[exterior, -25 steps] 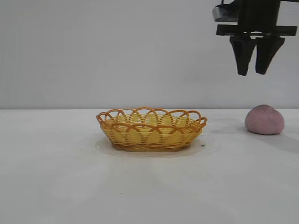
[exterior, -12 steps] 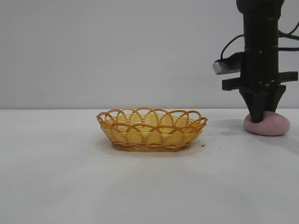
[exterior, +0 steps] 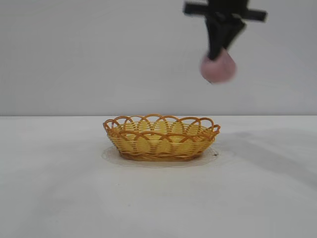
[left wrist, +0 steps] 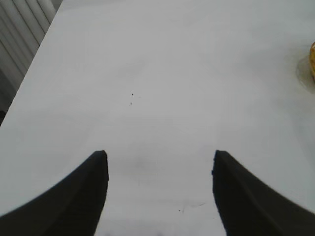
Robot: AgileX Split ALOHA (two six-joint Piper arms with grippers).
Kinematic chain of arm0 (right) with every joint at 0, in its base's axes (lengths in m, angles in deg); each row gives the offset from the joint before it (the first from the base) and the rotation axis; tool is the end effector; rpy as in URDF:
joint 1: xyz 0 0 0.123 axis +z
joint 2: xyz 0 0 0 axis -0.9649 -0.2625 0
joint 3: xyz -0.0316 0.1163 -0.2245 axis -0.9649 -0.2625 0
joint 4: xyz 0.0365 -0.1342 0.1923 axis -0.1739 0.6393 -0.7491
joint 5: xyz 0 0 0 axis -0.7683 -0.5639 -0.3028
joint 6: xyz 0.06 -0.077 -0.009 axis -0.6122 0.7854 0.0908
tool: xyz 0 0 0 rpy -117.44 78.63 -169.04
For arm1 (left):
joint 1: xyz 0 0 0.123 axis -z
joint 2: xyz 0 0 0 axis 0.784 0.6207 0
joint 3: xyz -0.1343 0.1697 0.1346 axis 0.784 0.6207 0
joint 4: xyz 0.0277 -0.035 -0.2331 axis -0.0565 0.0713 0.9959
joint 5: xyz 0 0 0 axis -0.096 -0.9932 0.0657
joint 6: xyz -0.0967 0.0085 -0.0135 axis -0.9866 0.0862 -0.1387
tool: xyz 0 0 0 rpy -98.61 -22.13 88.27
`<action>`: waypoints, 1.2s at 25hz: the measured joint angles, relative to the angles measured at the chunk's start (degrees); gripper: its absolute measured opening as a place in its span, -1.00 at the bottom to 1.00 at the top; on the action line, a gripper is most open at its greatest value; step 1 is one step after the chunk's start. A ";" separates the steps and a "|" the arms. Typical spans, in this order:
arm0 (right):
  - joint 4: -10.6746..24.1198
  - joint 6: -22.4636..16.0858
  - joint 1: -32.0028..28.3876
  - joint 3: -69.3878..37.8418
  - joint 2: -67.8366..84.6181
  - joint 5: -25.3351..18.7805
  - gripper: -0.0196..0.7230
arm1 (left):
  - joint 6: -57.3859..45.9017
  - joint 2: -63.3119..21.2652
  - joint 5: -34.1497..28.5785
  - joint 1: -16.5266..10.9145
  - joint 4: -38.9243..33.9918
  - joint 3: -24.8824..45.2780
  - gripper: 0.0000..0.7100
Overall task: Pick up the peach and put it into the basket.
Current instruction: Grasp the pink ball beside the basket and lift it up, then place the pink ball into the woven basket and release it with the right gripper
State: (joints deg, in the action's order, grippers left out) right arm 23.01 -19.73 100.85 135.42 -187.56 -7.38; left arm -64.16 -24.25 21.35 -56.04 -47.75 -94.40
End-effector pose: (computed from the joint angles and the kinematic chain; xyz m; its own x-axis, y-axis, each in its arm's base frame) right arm 0.3766 0.1914 0.2470 -0.7787 -0.5028 -0.3753 -0.5492 0.8354 0.0203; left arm 0.0148 0.0036 0.2581 -0.5051 -0.0330 -0.8624 -0.0944 0.9954 0.0172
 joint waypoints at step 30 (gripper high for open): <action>-6.67 0.07 7.99 -0.47 -11.97 -3.12 -0.37 | 0.00 0.00 0.00 -1.87 0.00 0.00 0.28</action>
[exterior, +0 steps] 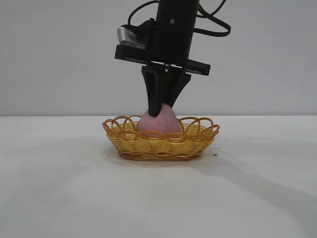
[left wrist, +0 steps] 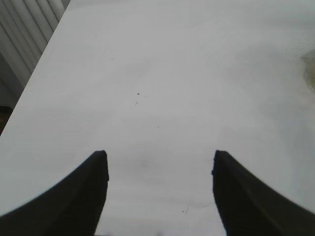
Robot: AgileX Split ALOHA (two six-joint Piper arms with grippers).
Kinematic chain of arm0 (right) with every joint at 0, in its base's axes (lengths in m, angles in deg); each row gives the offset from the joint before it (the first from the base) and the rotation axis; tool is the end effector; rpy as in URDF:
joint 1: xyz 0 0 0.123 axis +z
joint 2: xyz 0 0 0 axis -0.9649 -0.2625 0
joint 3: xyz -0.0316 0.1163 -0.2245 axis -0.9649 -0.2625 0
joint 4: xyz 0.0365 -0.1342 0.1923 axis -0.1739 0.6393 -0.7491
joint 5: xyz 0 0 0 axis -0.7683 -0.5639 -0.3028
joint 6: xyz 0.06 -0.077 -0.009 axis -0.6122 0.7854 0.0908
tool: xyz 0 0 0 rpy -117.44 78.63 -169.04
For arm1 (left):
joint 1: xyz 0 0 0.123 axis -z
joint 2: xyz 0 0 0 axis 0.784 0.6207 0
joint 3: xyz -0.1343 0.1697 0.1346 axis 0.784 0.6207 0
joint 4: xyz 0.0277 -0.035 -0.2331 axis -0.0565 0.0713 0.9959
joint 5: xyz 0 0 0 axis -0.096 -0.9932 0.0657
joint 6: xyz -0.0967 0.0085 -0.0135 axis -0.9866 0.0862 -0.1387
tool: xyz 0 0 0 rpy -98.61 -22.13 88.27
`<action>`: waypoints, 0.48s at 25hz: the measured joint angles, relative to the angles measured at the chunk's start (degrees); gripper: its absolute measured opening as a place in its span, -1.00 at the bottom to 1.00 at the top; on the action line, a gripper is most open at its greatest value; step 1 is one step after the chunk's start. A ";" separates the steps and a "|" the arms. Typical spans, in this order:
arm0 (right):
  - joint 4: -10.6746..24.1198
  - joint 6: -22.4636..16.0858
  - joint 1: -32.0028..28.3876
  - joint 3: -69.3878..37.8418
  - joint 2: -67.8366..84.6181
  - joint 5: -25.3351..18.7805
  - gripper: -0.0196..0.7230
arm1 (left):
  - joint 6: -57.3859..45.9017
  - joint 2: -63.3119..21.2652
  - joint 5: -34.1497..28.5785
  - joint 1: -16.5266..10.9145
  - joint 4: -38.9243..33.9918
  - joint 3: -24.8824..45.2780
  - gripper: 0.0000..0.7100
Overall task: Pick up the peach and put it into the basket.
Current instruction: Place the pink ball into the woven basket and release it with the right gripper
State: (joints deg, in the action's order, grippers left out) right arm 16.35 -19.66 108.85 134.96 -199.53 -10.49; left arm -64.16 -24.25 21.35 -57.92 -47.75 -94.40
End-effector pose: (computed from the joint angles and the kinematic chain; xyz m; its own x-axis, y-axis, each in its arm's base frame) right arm 0.3490 0.2567 0.1553 -0.7812 -0.6115 -0.1256 -0.6243 0.7636 0.1648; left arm 0.0147 0.0041 0.2581 -0.5038 -0.0496 -0.8624 -0.1270 0.9917 0.0172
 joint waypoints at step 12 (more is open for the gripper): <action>5.57 -0.18 -7.61 -0.10 6.50 -2.40 0.21 | 0.00 0.00 0.00 0.00 0.00 0.00 0.28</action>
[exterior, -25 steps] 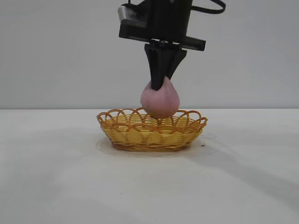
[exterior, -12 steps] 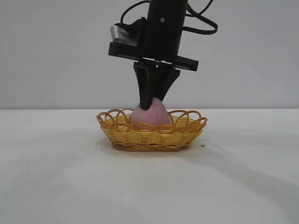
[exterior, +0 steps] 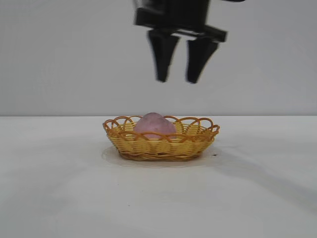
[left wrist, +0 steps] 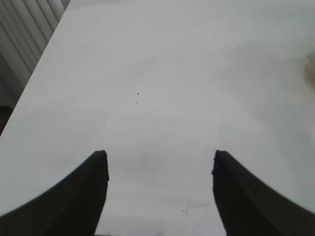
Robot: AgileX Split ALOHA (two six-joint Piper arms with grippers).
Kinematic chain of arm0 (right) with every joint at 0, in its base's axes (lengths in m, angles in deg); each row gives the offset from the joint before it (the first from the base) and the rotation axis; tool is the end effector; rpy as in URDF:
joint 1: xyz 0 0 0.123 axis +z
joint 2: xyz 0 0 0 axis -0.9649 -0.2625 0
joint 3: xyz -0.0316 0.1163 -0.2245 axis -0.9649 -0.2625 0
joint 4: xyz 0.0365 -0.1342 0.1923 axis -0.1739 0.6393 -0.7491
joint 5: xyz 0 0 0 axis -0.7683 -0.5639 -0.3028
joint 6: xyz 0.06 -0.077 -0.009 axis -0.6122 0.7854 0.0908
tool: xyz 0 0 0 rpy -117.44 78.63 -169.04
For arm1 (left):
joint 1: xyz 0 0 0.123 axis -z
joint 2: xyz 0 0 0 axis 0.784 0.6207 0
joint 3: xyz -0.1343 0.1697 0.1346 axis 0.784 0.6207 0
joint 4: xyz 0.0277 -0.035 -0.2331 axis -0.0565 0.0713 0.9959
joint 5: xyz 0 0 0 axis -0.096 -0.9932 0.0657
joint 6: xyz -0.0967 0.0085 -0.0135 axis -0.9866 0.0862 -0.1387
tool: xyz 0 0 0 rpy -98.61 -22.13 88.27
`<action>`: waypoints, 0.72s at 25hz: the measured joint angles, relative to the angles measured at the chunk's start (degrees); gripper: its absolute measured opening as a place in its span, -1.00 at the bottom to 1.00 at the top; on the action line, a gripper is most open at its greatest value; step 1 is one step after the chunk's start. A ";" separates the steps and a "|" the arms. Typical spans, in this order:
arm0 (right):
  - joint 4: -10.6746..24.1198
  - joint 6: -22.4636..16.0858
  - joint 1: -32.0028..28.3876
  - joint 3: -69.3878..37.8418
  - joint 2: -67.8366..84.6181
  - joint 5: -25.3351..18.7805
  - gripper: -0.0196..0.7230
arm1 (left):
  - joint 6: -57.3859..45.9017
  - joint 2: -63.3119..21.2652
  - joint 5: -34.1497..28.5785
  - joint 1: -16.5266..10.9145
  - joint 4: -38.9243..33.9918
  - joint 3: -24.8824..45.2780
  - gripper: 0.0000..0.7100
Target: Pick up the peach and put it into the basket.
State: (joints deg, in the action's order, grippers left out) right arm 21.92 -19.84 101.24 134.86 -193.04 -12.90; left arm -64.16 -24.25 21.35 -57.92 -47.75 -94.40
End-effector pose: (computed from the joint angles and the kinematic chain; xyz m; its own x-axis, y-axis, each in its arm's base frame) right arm 0.3741 0.1956 0.2016 -0.8266 -0.5313 -0.1857 -0.5500 0.8326 0.0656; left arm 0.0147 0.0041 0.2581 -0.5038 -0.0496 -0.8624 -0.1270 0.9917 0.0172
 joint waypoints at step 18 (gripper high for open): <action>-4.34 -1.16 -21.70 -12.07 4.71 2.08 0.21 | 0.00 0.00 0.00 0.00 0.00 0.00 0.28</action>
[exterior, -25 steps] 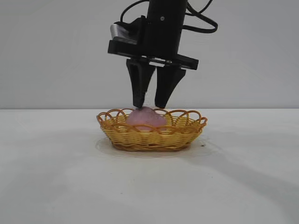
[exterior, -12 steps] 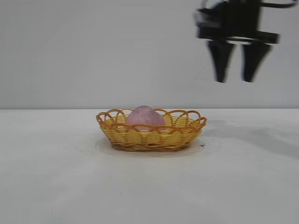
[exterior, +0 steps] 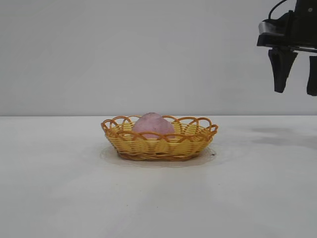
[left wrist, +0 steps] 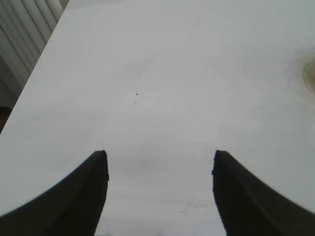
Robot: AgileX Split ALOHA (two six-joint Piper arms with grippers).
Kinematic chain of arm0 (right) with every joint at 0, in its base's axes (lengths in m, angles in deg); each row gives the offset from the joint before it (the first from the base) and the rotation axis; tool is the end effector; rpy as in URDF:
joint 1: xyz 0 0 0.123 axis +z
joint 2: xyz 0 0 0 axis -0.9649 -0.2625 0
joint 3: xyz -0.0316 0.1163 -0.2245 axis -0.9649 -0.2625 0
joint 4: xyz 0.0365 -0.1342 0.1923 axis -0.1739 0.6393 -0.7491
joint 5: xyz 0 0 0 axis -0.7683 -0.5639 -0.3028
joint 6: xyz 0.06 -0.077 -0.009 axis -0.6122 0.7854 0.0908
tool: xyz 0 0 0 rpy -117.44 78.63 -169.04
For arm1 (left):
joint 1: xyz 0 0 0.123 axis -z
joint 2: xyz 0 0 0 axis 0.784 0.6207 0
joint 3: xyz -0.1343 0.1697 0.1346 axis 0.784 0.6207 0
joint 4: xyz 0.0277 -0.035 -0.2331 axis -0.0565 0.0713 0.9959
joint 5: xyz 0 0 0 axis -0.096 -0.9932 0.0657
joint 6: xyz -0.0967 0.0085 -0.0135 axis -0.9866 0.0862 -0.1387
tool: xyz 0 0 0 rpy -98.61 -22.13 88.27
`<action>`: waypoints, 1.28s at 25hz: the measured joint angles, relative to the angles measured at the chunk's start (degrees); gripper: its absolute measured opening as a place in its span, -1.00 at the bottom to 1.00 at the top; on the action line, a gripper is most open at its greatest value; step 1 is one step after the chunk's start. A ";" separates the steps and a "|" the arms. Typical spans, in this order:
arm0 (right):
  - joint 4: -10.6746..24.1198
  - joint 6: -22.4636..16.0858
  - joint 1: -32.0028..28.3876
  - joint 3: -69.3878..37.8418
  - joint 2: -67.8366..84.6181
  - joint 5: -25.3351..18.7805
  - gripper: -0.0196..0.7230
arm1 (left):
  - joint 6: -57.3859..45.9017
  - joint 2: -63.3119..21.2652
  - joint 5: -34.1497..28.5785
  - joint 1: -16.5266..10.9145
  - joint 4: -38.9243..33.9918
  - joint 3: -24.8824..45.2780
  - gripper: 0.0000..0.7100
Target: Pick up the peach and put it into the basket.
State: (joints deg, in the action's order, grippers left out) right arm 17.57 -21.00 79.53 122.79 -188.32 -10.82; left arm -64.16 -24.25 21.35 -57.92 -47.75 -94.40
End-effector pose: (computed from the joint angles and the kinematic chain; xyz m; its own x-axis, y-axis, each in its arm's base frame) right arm 0.3904 0.0477 0.1843 -0.9856 -0.1372 -0.0985 -0.1510 0.9772 0.1494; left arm 0.0147 0.0041 0.2581 -0.5038 -0.0496 -0.8624 -0.1270 0.9917 0.0172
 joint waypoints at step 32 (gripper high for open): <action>7.38 -4.53 -1.49 -67.29 92.40 5.07 -0.82 | 0.00 0.00 0.00 0.00 0.00 0.00 0.28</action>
State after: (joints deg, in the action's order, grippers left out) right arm 24.95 -25.54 78.05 55.50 -95.93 -5.75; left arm -64.16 -24.25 21.35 -57.92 -47.75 -94.40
